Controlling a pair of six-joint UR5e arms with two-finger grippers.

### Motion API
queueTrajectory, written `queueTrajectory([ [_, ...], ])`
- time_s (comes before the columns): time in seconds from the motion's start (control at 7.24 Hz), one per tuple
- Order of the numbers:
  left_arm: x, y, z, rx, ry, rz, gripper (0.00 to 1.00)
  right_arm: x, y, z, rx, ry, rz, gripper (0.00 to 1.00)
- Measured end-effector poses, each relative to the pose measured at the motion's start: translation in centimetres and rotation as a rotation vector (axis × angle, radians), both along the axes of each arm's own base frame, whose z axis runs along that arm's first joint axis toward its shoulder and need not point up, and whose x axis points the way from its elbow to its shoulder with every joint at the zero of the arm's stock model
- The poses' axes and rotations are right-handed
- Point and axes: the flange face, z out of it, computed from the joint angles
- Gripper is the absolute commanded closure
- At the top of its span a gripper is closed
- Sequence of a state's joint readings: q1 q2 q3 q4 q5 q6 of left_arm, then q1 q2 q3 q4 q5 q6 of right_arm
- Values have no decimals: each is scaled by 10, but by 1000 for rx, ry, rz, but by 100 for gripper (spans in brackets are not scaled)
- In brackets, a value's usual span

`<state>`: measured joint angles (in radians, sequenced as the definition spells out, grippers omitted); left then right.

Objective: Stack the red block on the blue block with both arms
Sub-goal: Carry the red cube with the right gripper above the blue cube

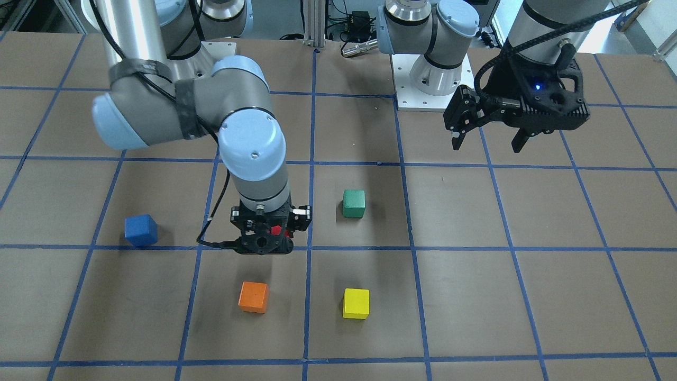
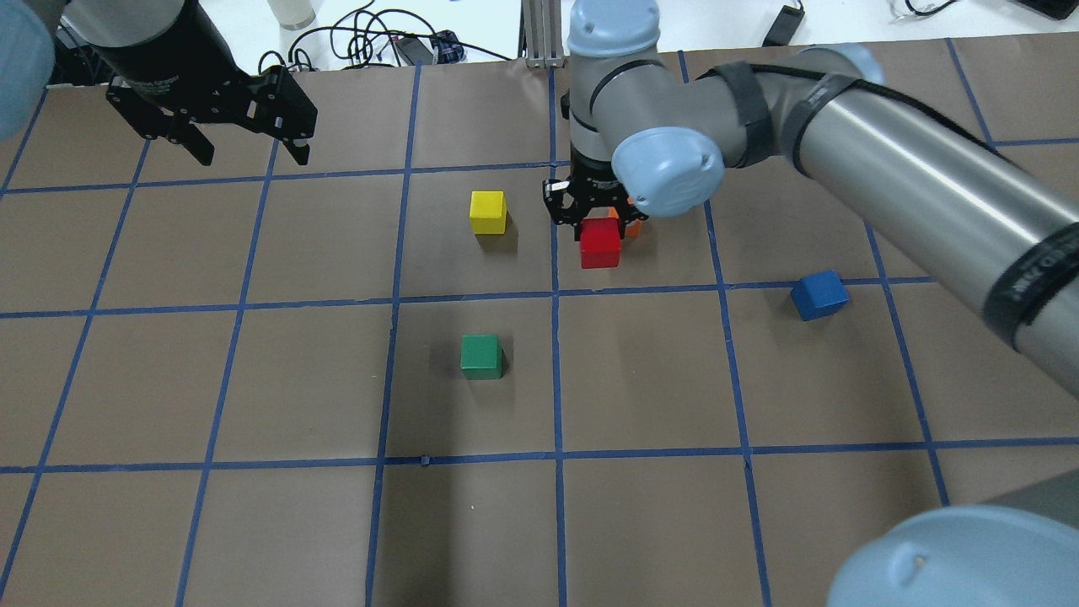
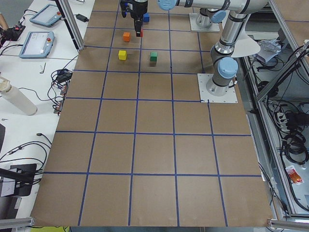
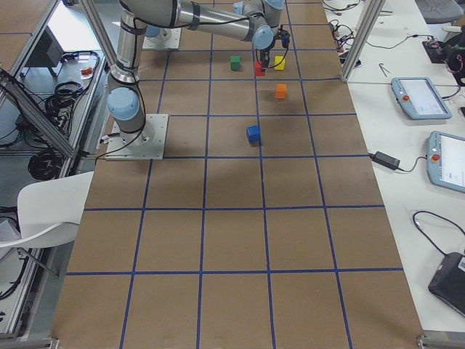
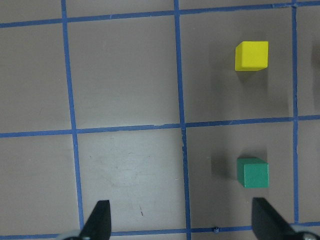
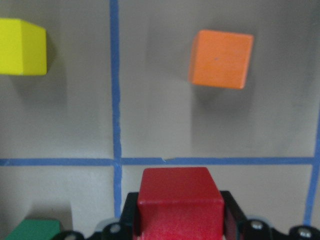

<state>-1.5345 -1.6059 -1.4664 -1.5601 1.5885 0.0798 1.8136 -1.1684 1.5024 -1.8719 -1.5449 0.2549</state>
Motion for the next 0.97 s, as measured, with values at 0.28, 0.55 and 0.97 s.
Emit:
queueTrajectory([
  [0.28,-1,1,-2,3,1,-2,0,-71,7,54,24,5,24,100],
  [0.55,-1,2,-4,1,0,-2,0,-141,12,76,42,-1,101,100],
  [0.97,-1,3,-4,-6,-1,-3,0,-219,14,42,43,24,226,100],
])
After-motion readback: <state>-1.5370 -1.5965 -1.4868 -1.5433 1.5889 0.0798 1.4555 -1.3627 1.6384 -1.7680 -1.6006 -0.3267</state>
